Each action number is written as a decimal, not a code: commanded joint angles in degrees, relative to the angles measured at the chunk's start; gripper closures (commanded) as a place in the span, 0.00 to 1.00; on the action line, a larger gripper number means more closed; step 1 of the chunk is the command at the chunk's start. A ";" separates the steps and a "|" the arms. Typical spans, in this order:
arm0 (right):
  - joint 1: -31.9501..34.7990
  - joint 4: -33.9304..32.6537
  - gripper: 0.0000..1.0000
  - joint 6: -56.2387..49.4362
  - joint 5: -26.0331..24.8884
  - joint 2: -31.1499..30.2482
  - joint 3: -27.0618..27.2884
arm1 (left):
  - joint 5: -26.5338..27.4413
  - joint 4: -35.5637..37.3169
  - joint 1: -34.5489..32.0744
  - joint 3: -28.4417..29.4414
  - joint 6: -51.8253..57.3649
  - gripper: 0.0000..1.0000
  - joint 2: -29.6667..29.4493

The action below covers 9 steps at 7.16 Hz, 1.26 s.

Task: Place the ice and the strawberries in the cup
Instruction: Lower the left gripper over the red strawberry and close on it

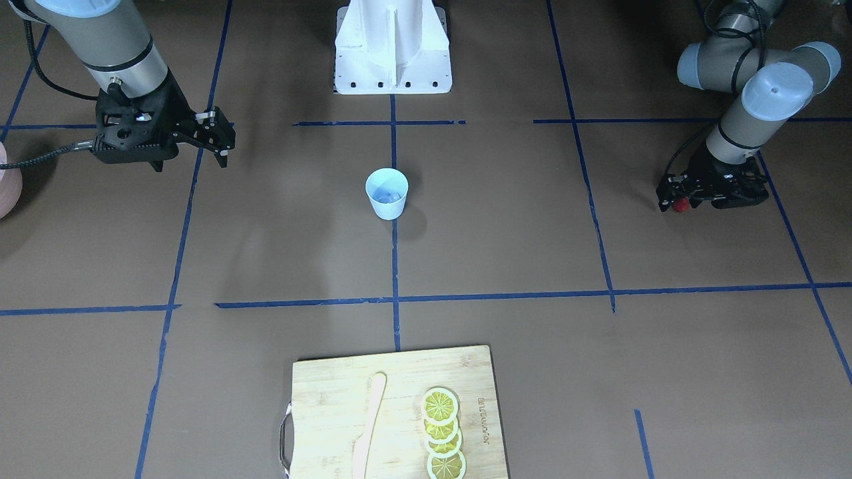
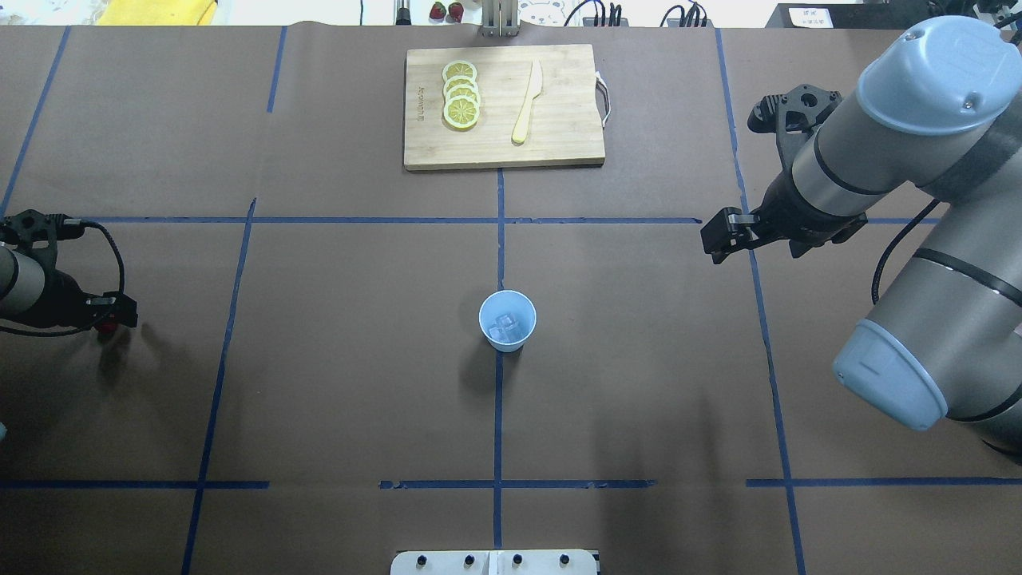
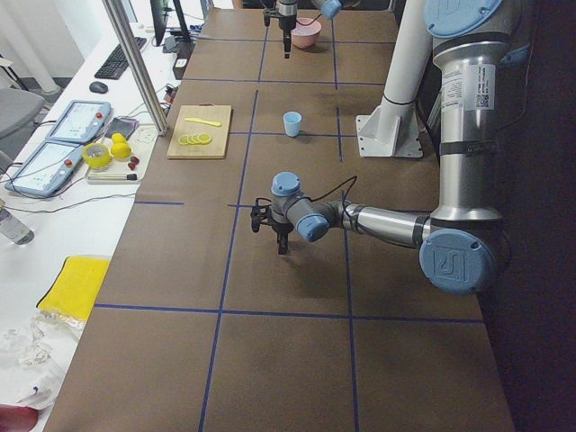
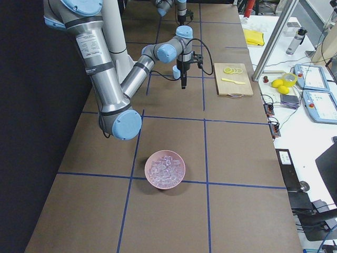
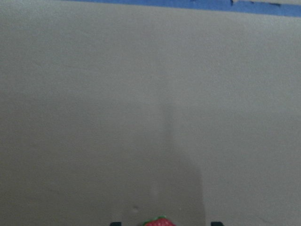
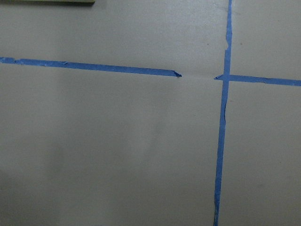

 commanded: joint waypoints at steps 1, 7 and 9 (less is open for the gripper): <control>-0.07 0.00 0.00 -0.01 0.04 0.06 -0.02 | -0.09 0.09 -0.01 -0.03 0.09 0.38 0.16; -0.16 0.00 0.00 0.43 0.04 0.14 -0.11 | -4.13 0.36 -0.45 -0.47 0.26 0.57 0.87; -0.25 0.00 0.00 0.52 0.05 0.14 -0.11 | -4.13 0.70 -0.54 -0.74 0.26 0.52 0.87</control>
